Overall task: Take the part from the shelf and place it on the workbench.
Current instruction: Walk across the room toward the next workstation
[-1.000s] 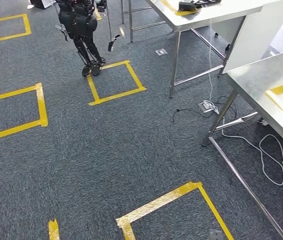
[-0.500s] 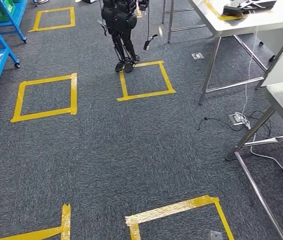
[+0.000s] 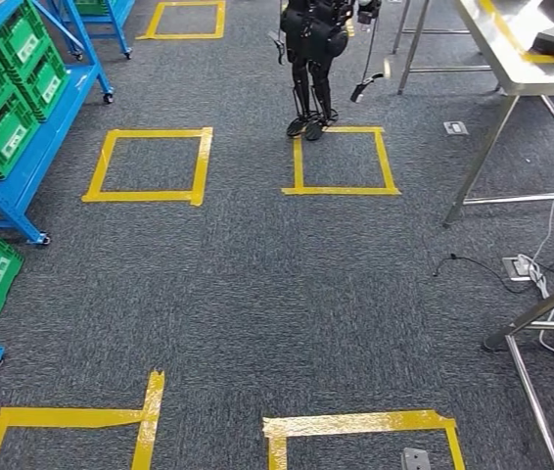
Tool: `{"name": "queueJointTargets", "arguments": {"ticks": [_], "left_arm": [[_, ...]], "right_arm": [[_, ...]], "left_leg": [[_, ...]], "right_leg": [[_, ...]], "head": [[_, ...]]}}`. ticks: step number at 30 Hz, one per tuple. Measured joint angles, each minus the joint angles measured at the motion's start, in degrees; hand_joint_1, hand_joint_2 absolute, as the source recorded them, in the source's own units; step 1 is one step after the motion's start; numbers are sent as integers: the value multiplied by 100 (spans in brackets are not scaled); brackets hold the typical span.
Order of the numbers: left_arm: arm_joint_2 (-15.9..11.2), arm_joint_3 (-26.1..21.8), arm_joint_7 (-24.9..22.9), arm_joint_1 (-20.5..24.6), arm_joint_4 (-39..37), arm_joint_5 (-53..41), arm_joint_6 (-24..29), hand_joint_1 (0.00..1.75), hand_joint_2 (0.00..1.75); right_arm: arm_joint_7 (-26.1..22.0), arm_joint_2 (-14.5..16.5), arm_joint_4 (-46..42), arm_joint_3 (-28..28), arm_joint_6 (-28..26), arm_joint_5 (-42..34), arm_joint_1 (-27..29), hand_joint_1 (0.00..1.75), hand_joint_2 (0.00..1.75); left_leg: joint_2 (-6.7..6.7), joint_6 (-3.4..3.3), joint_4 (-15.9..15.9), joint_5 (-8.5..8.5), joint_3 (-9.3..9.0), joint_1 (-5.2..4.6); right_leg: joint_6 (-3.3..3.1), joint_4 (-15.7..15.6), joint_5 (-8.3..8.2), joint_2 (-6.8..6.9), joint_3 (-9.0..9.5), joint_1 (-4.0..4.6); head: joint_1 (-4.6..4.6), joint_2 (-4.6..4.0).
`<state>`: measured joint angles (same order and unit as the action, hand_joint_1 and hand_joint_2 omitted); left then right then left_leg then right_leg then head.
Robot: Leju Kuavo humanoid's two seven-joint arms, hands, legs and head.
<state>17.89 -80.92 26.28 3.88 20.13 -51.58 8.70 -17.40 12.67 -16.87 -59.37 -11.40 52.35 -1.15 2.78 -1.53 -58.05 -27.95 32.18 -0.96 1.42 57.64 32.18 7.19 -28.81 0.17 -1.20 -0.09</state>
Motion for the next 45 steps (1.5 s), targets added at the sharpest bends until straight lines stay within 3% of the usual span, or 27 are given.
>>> {"name": "queueJointTargets", "arguments": {"ticks": [1,3,5,6,8,10,12,13,14,15,17,19,21,22,24,26,27,29,30,32,34,35,37,39,41,43,45], "left_arm": [[1,-1,1,-6,-1,1,1,0,0],[4,-1,3,6,-4,1,2,0,0],[7,1,4,20,-7,-2,2,0,0],[7,1,4,18,-8,-2,3,0,0],[7,1,4,14,-10,-1,9,0,0],[7,1,2,17,-16,1,13,0,0],[7,1,-3,24,-21,5,15,0,0],[7,1,-5,19,-23,10,16,0,0],[7,0,-8,8,-25,15,18,0,0],[8,0,-9,-4,-27,20,19,0,0],[8,-1,-14,-7,-30,24,21,0,0],[10,-1,-18,13,-31,26,21,0,0],[10,0,-18,17,-32,26,19,0,0],[9,-1,-19,9,-33,26,18,0,0],[7,-2,-20,-6,-33,28,17,0,0],[4,-1,-20,8,-33,31,17,0,0],[4,0,-20,19,-33,29,16,0,0],[1,1,-20,16,-33,33,16,0,0],[2,1,-20,1,-33,35,16,0,0],[3,1,-20,-12,-34,45,17,0,0],[6,1,-20,4,-37,48,16,0,0],[7,1,-20,11,-39,49,16,0,0],[6,1,-23,10,-45,57,18,0,0],[7,0,-31,9,-52,66,20,0,0],[6,1,-36,16,-55,74,20,0,0],[4,1,-37,18,-57,82,20,0,0],[2,1,-38,-2,-60,87,20,0,0]], "right_arm": [[-4,-1,1,1,1,27,-9,0,0],[-8,-4,10,4,2,73,-2,0,0],[-4,-11,21,7,1,109,24,0,0],[-2,-14,24,8,1,121,33,0,0],[1,-20,28,8,-1,151,36,0,0],[1,-28,34,10,0,178,34,0,0],[5,-33,50,15,0,190,32,0,0],[8,-34,58,17,-1,197,32,0,0],[10,-35,64,20,-2,207,32,0,0],[12,-37,68,23,-2,219,32,0,0],[12,-40,74,28,-2,242,32,0,0],[11,-44,75,28,-1,264,51,0,0],[13,-48,76,28,-1,283,67,0,0],[13,-49,76,28,-1,287,65,0,0],[12,-50,76,31,-1,288,52,0,0],[10,-50,78,34,-1,288,44,0,0],[9,-50,79,36,-1,289,42,0,0],[5,-50,81,39,0,297,30,0,0],[3,-50,82,42,1,307,20,0,0],[-5,-51,83,49,2,325,7,0,0],[-7,-53,85,55,3,337,26,0,0],[-4,-55,87,56,4,343,38,0,0],[1,-62,92,56,4,366,52,0,0],[3,-68,96,56,4,388,49,0,0],[3,-72,105,56,5,399,48,0,0],[4,-77,119,57,6,406,51,0,0],[3,-79,123,57,6,420,50,0,0]], "left_leg": [[-63,-28,25,17,-11,20],[-202,-71,52,42,-19,50],[-373,-87,50,49,-12,57],[-458,-88,49,50,-17,58],[-636,-82,41,46,-34,64],[-799,-50,4,28,-26,64],[-948,13,-41,23,29,69],[-1024,52,-52,35,60,79],[-1097,87,-49,50,86,94],[-1068,119,-68,38,108,94],[-778,174,-353,-147,239,77],[-445,218,-1045,-503,550,82],[-358,244,-1592,-677,795,103],[-340,246,-1594,-613,785,110],[-227,211,-970,-238,450,102],[20,146,-266,-8,85,43],[102,115,-88,11,4,13],[57,64,-11,-8,1,-16],[-3,36,18,8,-10,-1],[-120,-21,81,45,-42,40],[-248,-54,96,61,-50,65],[-322,-62,95,60,-49,67],[-479,-62,90,57,-57,73],[-646,-37,63,41,-67,95],[-807,23,-7,5,-37,111],[-950,98,-67,-2,29,121],[-1064,160,-85,12,74,139]], "right_leg": [[28,116,91,-144,-46,-10],[70,720,413,-530,-329,-32],[89,1483,673,-684,-731,-41],[92,1643,656,-701,-844,-42],[91,1319,305,-749,-774,-52],[86,536,-111,-1028,-467,-93],[59,120,-220,-1297,-269,-126],[32,88,-197,-1325,-239,-124],[-4,78,-200,-1252,-221,-122],[-38,60,-213,-1170,-212,-120],[-111,21,-229,-989,-187,-123],[-160,14,-211,-782,-173,-100],[-181,15,-189,-575,-164,-79],[-183,16,-178,-489,-155,-74],[-177,15,-151,-342,-115,-66],[-145,17,-114,-212,-73,-43],[-123,15,-99,-149,-62,-32],[-68,-5,-83,-22,-30,-21],[-38,-7,-63,-26,-22,-28],[19,199,98,-272,-100,-49],[54,859,431,-588,-420,-73],[69,1236,570,-651,-616,-79],[97,1555,550,-694,-833,-89],[123,1053,136,-766,-667,-115],[136,390,-143,-1058,-377,-166],[98,162,-146,-1251,-253,-182],[23,151,-156,-1139,-230,-174]], "head": [[-12,0],[-48,0],[-57,0],[-56,0],[-54,0],[-55,0],[-51,0],[-47,0],[-45,0],[-45,0],[-8,0],[29,0],[30,0],[29,0],[31,0],[31,0],[31,0],[38,0],[38,0],[20,0],[-10,0],[-18,0],[-20,0],[-17,0],[-22,0],[-25,0],[-26,0]]}}
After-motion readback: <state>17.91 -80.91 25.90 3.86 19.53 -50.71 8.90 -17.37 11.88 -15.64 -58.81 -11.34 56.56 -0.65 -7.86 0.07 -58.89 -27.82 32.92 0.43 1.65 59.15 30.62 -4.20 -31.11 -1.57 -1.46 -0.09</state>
